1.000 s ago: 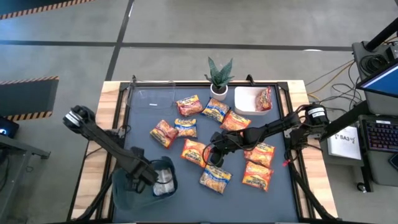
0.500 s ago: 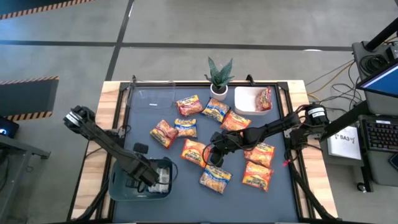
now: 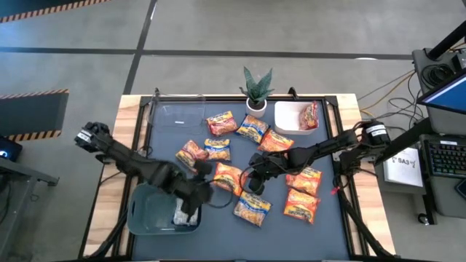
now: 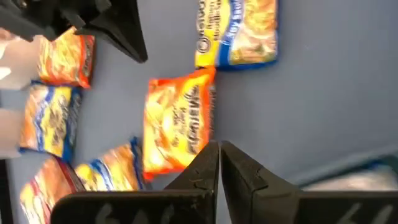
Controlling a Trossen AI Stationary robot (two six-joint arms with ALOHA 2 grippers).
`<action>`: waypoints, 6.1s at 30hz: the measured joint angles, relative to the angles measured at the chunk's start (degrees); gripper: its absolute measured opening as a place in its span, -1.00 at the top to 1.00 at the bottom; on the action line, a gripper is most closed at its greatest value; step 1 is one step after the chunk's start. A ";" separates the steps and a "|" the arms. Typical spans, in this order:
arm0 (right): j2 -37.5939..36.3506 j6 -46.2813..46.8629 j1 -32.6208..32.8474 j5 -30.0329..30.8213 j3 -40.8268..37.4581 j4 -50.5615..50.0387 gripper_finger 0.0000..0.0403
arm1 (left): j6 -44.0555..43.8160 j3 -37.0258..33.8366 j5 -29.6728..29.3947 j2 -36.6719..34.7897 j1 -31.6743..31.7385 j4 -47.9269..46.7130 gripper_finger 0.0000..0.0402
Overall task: Sort Maruchan noodles
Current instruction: Put the orange noodle pack into the transparent bin
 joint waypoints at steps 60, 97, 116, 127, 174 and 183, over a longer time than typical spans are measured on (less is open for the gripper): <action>8.87 23.15 -1.44 -0.55 -12.08 39.22 -0.45 | -1.10 -11.93 12.32 13.86 15.77 18.60 1.00; 16.95 17.71 -2.72 -4.44 -7.36 48.77 0.55 | -3.72 -12.22 12.70 12.60 15.74 20.86 1.00; 5.98 -15.04 1.66 3.28 -7.54 40.85 0.67 | -1.39 -15.53 11.30 -9.16 15.79 28.69 0.94; -2.98 -37.93 12.18 31.19 -7.50 30.36 0.67 | -8.43 -29.67 11.30 -19.23 15.86 45.83 0.17; -3.14 -45.12 13.81 31.58 -7.28 36.39 0.56 | -9.21 -33.49 11.07 -9.15 16.03 65.48 0.57; -5.02 -42.29 13.81 31.38 -7.28 36.62 0.34 | -9.21 -33.49 10.84 -10.39 16.05 64.86 0.58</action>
